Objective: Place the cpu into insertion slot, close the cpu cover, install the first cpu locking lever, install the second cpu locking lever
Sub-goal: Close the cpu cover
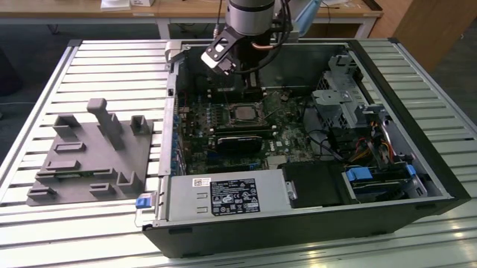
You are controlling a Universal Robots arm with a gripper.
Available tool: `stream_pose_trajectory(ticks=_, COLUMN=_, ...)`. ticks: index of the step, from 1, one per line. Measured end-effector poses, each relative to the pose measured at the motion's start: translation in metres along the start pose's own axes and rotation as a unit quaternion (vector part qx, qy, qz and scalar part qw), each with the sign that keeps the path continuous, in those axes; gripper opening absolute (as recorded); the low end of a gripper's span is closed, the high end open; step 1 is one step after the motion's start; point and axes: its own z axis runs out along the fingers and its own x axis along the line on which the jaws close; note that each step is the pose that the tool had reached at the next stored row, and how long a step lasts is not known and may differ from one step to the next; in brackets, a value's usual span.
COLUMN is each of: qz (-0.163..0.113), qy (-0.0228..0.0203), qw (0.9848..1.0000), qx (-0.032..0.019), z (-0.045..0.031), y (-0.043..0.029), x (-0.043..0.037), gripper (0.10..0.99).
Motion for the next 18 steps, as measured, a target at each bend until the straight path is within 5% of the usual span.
stream_pose_trajectory(ticks=3, qz=0.001, qy=0.0021, qw=0.9999, qx=0.0105, z=0.0001, y=0.0033, x=-0.0002, gripper=0.106)
stream_pose_trajectory(ticks=12, qz=0.001, qy=0.0024, qw=0.9999, qx=0.0105, z=0.0001, y=0.0037, x=-0.0059, gripper=0.106)
stream_pose_trajectory(ticks=18, qz=0.0, qy=0.0024, qw=0.9999, qx=0.0106, z=0.0009, y=0.0169, x=-0.0061, gripper=0.106)
